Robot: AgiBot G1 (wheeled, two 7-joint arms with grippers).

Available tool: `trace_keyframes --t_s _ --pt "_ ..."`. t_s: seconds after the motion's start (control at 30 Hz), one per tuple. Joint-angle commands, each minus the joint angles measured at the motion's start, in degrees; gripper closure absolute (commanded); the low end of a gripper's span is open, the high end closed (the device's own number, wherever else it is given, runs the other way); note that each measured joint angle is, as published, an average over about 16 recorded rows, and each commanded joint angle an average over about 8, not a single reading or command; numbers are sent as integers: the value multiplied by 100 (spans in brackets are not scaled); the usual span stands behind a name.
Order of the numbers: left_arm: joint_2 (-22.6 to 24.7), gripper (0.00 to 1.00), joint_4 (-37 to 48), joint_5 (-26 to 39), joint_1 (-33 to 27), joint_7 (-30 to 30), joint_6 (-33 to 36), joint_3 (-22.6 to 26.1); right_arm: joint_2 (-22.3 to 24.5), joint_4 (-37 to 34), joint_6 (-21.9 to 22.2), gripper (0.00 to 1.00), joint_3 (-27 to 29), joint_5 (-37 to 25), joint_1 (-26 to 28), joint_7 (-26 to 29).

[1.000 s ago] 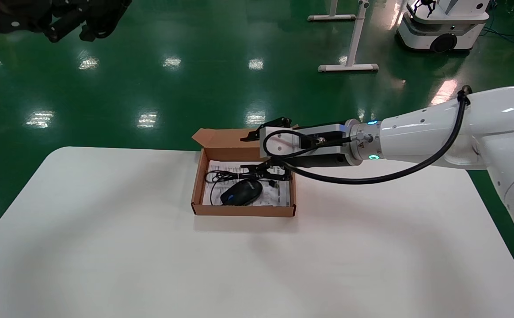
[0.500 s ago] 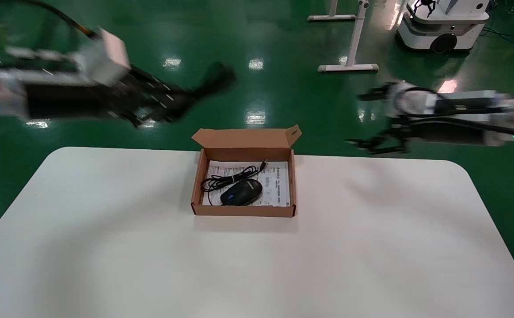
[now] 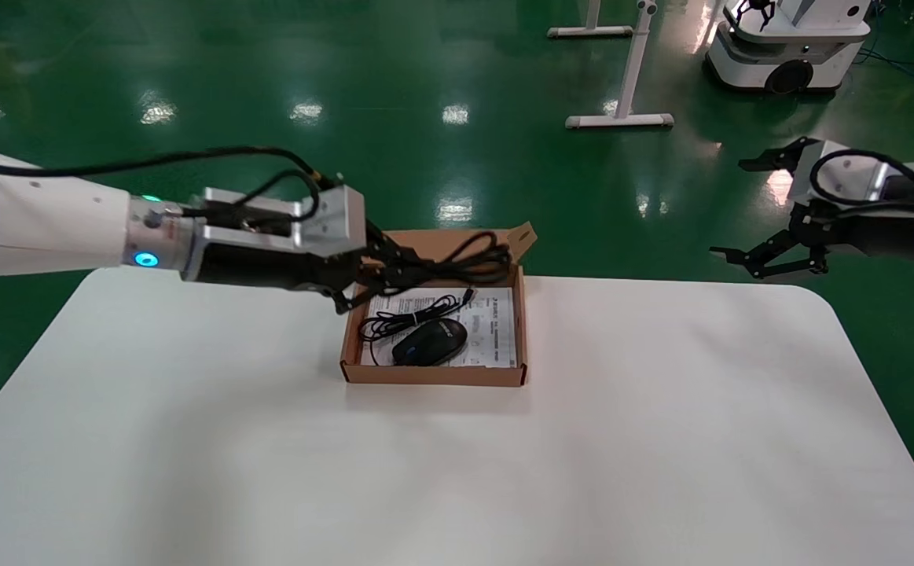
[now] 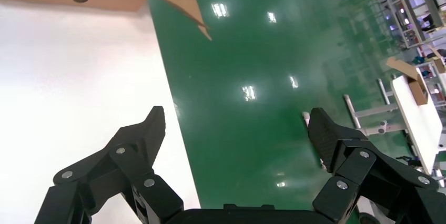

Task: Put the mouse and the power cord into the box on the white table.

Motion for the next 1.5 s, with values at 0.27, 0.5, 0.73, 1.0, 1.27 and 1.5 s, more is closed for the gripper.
trace_keyframes --t_s 0.27,0.5,0.73,1.0,1.27,1.5 --pt "409 100 277 158 110 195 -549 104 184 26 -97 0 20 21 38 3" --pt "632 25 442 277 147 230 -1295 179 337 3 -210 0 -12 -28 46 -27" --pt "684 0 468 303 158 231 -1526 197 383 -43 -360 0 23 42 5 34" --pt "642 0 377 261 227 165 -1547 158 417 38 -451 0 104 200 -87 137" --pt "192 0 -433 -122 680 -361 -1306 -186 547 746 -556 0 293 641 -546 667" --pt "-284 0 -1288 -528 1157 -917 -1045 -549 682 1488 -661 0 486 1096 -1025 1220"
